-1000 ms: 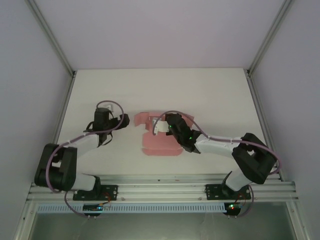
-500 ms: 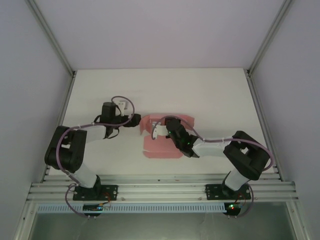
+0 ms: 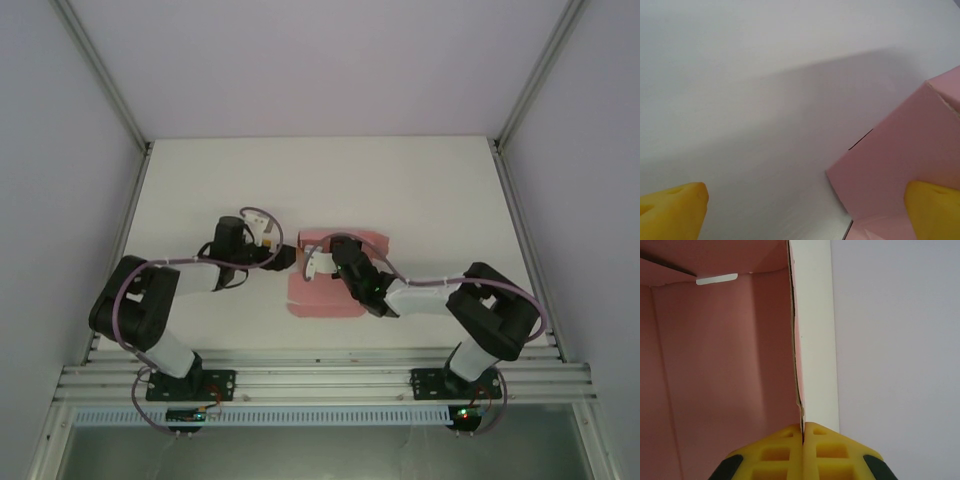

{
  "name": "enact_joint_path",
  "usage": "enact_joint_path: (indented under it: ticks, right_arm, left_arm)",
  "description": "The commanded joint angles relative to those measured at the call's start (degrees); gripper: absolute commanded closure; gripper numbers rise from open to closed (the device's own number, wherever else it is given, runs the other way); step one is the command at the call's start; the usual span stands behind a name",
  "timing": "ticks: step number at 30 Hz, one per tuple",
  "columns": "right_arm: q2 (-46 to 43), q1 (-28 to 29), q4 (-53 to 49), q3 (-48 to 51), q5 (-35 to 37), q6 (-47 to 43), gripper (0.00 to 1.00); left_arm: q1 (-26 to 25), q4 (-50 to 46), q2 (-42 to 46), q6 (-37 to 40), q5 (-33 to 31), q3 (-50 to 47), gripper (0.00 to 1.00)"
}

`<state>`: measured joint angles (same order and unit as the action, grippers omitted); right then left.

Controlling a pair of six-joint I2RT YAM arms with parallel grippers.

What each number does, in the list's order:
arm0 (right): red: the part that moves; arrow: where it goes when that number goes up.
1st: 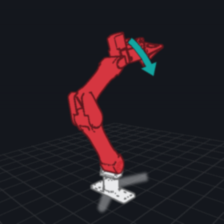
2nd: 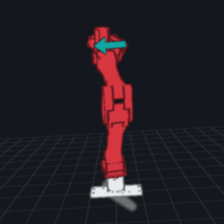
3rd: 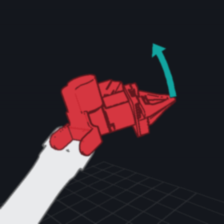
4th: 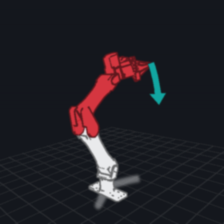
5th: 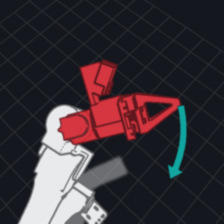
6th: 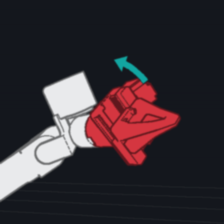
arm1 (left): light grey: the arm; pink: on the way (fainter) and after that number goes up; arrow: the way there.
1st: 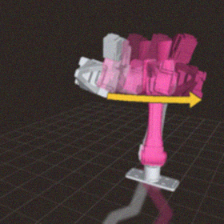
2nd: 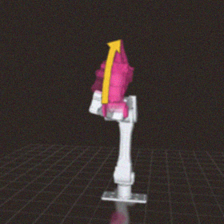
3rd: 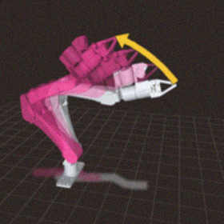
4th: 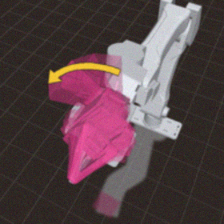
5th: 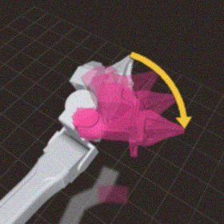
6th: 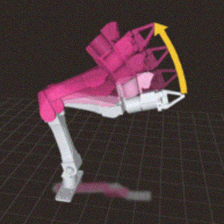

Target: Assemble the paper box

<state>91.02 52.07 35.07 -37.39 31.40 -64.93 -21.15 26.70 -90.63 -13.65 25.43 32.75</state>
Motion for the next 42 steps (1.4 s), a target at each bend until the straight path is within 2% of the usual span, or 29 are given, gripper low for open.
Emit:
enact_joint_path:
  ticks: [1,4,8,16,22,25,28,32,36,39,42]
  right_arm:
    - [-0.76,0.53,0.24,1.45,1.51,1.78,1.0]
    - [-1.57,0.54,-0.39,1.62,1.33,2.04,1.0]
    - [-3.2,0.48,-3.6,1.21,-0.34,3.68,1.0]
    - [-3.41,0.73,-5.85,1.03,-1.03,5.56,1.0]
    - [-3.31,1.19,-6.12,1.74,-0.15,6.35,1.0]
    - [-3.57,1.49,-6.69,2.04,0.07,7.44,1.0]
    - [-3.32,1.8,-7.51,2.05,-0.18,8.43,1.0]
    - [-3.22,1.93,-8.63,2.05,-1.14,9.7,1.0]
    - [-3.22,2.11,-9.61,1.57,-1.6,10.79,1.0]
    - [-3.18,2.48,-10.54,1.35,-1.68,11.8,1.0]
    - [-3.06,2.77,-10.65,1.33,-1.06,12.61,1.0]
  left_arm:
    - [-0.53,1.97,2.04,-0.86,-0.14,-1.82,0.03]
    - [-0.64,2.17,4.58,-0.04,2.64,-4.2,0.1]
    - [-1.5,2.24,4.81,1.89,4.64,-3.96,0.26]
    - [-2.59,3.28,-1.37,3.23,11.49,2.93,0.3]
    - [-5.15,1.84,-4.4,4.82,9.9,5.39,0.29]
    - [-5.96,4.32,-4.66,3.87,5.78,4.7,0.3]
    - [-6.26,6.61,-4.8,3.2,1.69,4.26,0.5]
    - [-6.93,8.02,-5.32,4.2,-1.24,4.65,0.52]
    - [-8.61,5.29,-6.74,7.09,-5.43,6.71,0.52]
    - [-10.86,4.15,-7.5,8.13,-12.62,7.4,0.53]
    - [-13.0,5.12,-7.93,8.51,-19.5,6.8,0.64]
